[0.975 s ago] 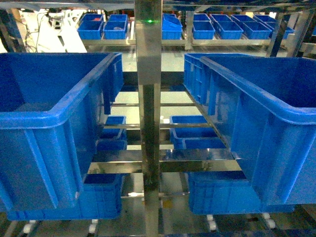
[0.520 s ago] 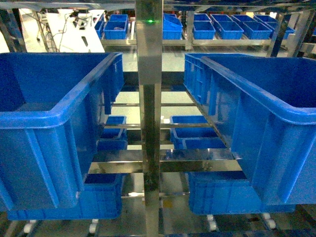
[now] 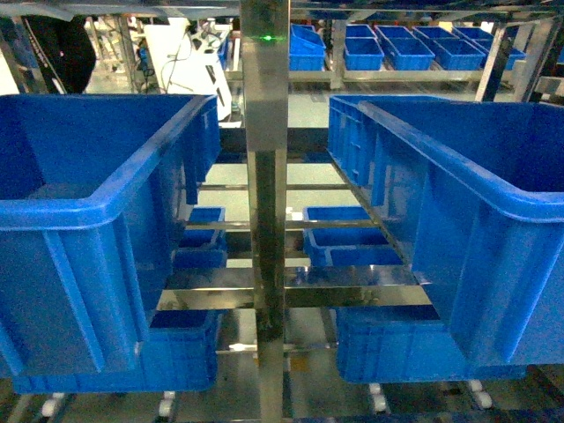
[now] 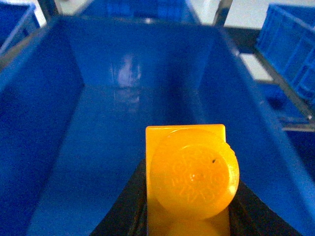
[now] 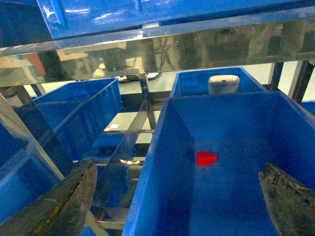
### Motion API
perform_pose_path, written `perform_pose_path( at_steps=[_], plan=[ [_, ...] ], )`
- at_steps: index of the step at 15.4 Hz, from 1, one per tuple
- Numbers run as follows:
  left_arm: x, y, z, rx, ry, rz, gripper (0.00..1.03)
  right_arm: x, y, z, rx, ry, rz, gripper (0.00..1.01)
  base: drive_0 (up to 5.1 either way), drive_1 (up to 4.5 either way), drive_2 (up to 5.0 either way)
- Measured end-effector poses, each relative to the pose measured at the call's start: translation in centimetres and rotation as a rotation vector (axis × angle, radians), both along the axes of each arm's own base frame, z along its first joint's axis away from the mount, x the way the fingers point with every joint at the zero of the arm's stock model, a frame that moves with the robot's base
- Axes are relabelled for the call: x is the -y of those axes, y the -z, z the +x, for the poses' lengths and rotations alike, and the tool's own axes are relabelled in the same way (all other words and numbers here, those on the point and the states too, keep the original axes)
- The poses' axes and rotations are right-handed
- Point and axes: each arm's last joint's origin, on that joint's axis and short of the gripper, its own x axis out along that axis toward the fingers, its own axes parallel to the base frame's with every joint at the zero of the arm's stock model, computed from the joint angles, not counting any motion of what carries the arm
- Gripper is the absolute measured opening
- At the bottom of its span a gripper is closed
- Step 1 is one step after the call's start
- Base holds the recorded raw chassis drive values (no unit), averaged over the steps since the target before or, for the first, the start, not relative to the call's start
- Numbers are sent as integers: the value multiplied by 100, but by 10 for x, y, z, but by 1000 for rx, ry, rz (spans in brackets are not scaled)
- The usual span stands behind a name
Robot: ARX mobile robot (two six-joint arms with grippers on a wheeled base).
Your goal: Sort and place red and yellow blocks in left bins
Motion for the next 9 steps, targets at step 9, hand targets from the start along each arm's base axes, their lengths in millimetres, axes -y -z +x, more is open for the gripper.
perform_pose_path(
  at_steps=[9],
  plan=[
    [-34, 81, 118, -193, 26, 243, 28, 0, 0, 0, -2, 0, 0, 98, 0, 0, 0]
  ],
)
